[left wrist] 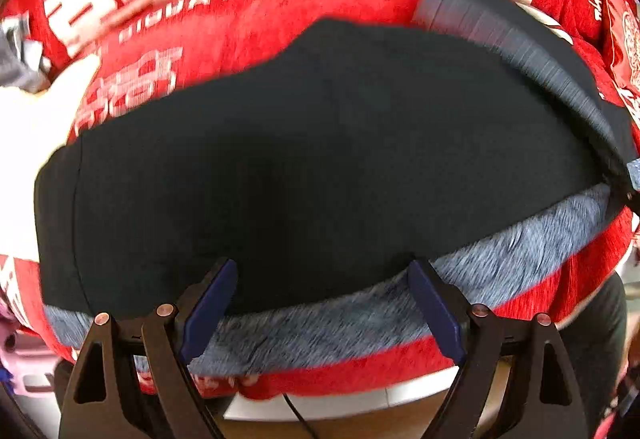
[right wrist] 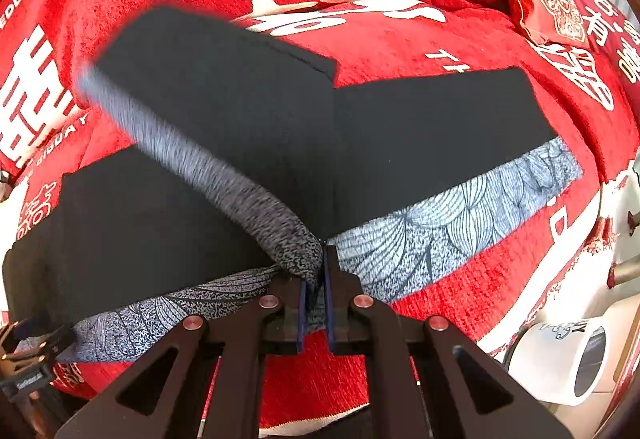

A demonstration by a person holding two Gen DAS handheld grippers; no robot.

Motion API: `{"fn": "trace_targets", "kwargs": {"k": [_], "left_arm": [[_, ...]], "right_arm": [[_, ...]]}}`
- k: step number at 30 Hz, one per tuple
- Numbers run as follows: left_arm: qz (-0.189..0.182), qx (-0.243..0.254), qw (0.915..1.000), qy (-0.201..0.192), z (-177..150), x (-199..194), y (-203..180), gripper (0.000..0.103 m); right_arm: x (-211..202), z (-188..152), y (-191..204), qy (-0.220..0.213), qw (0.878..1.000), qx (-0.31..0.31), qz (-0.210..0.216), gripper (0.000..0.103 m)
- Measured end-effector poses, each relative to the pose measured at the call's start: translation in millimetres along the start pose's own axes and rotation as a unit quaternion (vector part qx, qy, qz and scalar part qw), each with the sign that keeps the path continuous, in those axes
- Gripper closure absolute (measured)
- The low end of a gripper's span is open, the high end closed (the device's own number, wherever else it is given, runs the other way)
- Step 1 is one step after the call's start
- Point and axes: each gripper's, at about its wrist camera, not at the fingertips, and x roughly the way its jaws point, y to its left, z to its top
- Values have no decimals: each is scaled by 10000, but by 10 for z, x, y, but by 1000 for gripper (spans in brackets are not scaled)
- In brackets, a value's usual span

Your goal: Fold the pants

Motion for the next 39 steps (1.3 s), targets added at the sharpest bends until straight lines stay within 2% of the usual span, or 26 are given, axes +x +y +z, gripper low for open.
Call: {"fn": "trace_targets", "kwargs": {"k": [5,8,10,11,12,15,16,18,21,25,27,29,30,31,32,34,36,39], "left_arm": [[120,143,9998,77,257,89,-304,15],[205,355,9992,-34,402,132,-440,15],[209,394,9990,-61,543,177,-494,14],[171,330,9993,-28,606,190,-472,14],[118,219,9997,19,664,198,-456,14],[181,-186,9997,-27,770,145,-274,14],[195,-315,9993,-82,772,102,-181,14],[178,-513,9985,-75,712,57,-15,14],[206,-746,9970,49,460,27,180,14],[203,-732,9965,350,58,61,303,15],[193,-632,9971,381,-97,54,296,14],[237,-550,9978,273,-184,37,263,14],[309,-503,9980,239,-185,40,243,10],[407,-469,9978,243,-162,52,219,7],[427,-474,9977,240,-127,66,208,7],[396,-516,9975,269,-50,98,205,7],[402,-509,9976,243,11,112,187,7],[489,-394,9978,194,159,136,102,7]], "right_arm": [[-10,-41,180,-30,9970,-683,-355,93],[-104,-67,205,-138,9946,-904,-492,79],[-213,-67,210,-279,9930,-1022,-522,60],[-265,-54,223,-349,9922,-1094,-492,55],[-296,-34,247,-399,9912,-1174,-459,45],[-363,48,454,-575,9839,-1629,-452,41],[-344,78,532,-578,9815,-1766,-465,36],[-249,161,739,-560,9733,-2173,-477,27],[-11,279,1110,-553,9582,-2767,-472,27],[432,403,1496,-166,9421,-3311,-494,27],[480,489,1546,-324,9411,-3330,-491,23],[510,565,1495,-274,9463,-3199,-385,23],[521,603,1433,-251,9511,-3066,-289,29],[532,640,1346,-214,9560,-2921,-182,53],[541,671,1268,-163,9598,-2799,-103,63],[494,742,1038,-132,9711,-2379,114,90],[396,779,798,-153,9809,-1930,212,91],[169,782,413,-466,9890,-1389,220,92]]}}
